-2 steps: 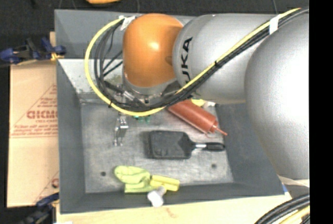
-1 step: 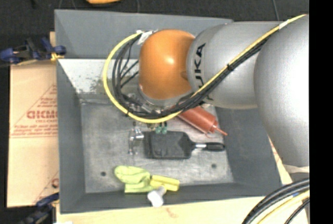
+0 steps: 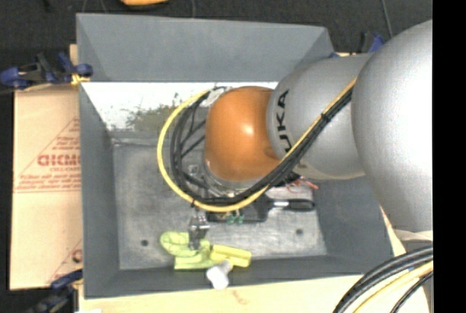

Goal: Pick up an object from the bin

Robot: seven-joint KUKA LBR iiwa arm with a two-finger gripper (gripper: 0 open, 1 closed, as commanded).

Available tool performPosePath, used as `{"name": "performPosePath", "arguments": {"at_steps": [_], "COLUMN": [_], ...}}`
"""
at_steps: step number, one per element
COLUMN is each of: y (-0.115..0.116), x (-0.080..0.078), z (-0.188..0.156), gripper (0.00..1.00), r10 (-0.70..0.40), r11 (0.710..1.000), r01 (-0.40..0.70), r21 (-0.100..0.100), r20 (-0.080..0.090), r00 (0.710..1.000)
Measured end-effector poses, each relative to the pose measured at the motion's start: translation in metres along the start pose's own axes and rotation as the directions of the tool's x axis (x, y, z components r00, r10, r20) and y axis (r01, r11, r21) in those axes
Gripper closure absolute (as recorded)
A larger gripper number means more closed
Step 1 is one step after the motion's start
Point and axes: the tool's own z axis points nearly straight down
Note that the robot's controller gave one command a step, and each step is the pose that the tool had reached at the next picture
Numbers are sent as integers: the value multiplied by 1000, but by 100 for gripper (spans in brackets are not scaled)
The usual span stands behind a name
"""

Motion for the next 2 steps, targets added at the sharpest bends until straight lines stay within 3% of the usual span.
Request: {"name": "performPosePath", "arguments": {"at_steps": [1,2], "y": [-3,27], "x": [12,11], "z": [6,48], "gripper": [0,100], "r10": [2,-431], "r11": [1000,902], "r01": [-2,431], "r21": [0,0], "r20": [-4,-1], "r00": [1000,902]}}
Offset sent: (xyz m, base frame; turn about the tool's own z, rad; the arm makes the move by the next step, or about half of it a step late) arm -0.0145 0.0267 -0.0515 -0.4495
